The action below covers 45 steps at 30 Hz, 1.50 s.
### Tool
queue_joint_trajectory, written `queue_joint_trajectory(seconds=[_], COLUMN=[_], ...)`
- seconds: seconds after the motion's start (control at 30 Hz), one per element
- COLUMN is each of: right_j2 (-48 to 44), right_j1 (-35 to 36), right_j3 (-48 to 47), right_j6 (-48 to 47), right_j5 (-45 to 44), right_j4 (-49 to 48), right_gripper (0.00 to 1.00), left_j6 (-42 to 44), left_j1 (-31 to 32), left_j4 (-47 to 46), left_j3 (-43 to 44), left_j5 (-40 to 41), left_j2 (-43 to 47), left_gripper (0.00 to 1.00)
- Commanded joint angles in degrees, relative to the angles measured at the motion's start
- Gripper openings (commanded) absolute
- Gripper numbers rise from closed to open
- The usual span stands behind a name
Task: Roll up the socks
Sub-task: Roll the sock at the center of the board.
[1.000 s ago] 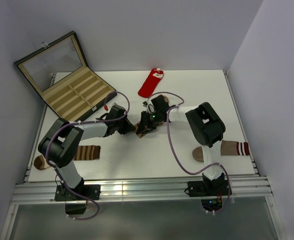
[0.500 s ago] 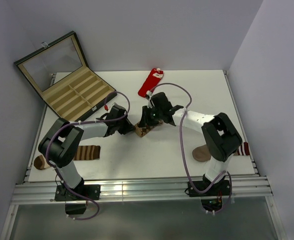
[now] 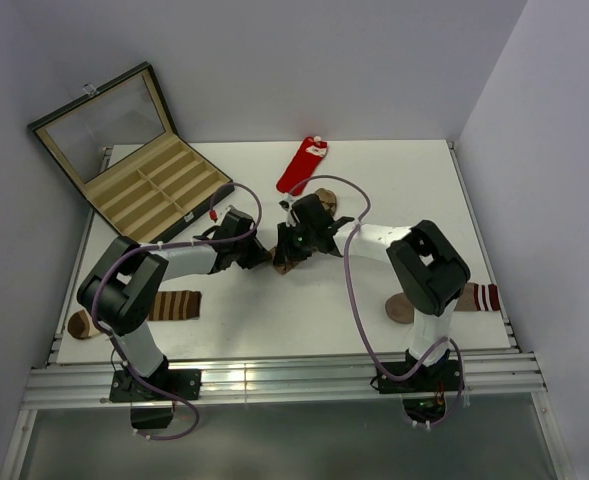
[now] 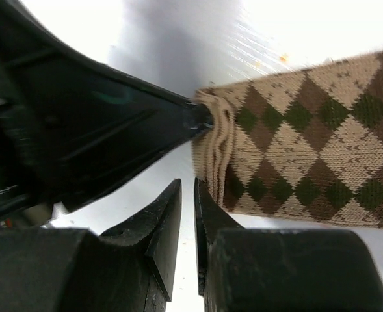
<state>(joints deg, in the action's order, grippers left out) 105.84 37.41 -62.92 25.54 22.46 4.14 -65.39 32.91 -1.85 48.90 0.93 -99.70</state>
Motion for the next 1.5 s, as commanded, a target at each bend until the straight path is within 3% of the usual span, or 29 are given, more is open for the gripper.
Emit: queue_joint_trajectory(seconds=[0.0, 0.7, 1.1, 1.47], right_j2=[1.0, 0.9, -6.5, -1.1], right_j1=[0.0, 3.2, 5.6, 7.0], right_j3=[-0.1, -3.3, -1.8, -4.4], right_j6=[-1.9, -8.2, -10.0, -12.0], right_j5=[-1.3, -10.8, -13.7, -12.3], right_j4=[0.0, 9.2, 5.3, 6.3], right_gripper=[0.20, 0.28, 0.30, 0.30], left_j6=[2.1, 2.4, 2.5, 2.6], left_j1=[0.3, 0.6, 0.9, 1.0], left_j4=[8.2, 10.2, 10.5, 10.6], left_j3=[-1.1, 0.6, 0.8, 1.0], left_j5=[3.9, 5.2, 5.6, 5.5], left_j2=[-2.1, -2.3, -2.5, -2.6], left_gripper=[0.28, 0.28, 0.28, 0.28])
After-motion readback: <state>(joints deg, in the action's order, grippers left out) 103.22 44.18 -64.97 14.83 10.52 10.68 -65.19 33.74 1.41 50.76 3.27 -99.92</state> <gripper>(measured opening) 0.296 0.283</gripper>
